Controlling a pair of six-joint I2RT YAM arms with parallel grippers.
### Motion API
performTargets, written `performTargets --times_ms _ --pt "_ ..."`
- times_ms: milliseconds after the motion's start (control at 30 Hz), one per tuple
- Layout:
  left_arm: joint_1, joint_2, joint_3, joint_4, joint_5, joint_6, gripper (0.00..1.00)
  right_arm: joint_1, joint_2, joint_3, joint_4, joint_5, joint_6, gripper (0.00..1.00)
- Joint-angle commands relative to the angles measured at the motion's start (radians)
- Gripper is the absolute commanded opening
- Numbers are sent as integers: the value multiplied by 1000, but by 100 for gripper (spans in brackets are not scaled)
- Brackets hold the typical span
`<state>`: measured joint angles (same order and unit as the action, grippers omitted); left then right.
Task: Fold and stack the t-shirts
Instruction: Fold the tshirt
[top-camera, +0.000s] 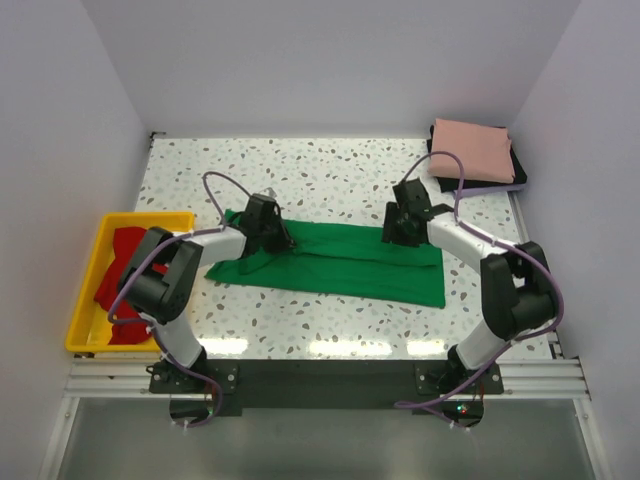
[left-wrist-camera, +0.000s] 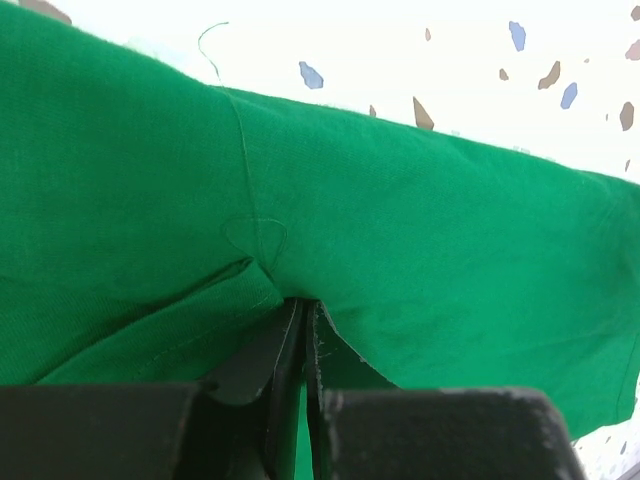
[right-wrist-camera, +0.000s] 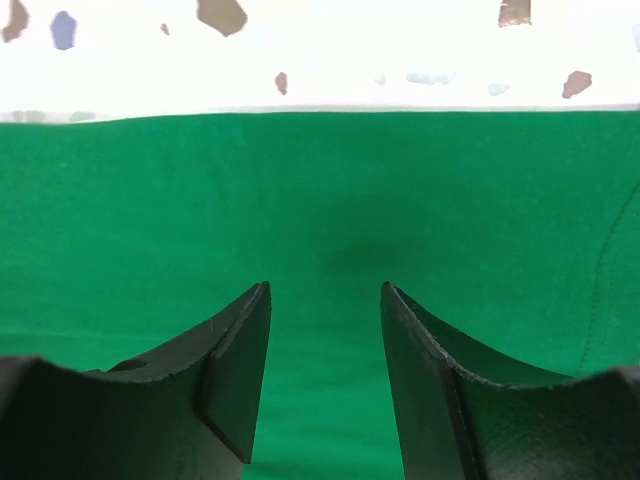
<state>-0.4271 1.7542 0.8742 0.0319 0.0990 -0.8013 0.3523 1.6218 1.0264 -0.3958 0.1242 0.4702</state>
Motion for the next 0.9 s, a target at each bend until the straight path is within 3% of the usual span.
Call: performTargets --times_ms 0,333,533,733,867 --pt "-4 45 60 -73 -58 25 10 -1 23 -8 2 74 -2 52" --pt "7 159 224 -210 -96 77 9 1 39 -91 52 38 48 55" --pt "22 261 408 -291 -150 157 9 16 -3 -179 104 -47 108 55" --pt "27 350 568 -303 -154 237 9 132 -28 -301 228 -161 263 55" --pt "28 412 653 -274 -117 280 9 267 -23 -368 389 -215 477 55"
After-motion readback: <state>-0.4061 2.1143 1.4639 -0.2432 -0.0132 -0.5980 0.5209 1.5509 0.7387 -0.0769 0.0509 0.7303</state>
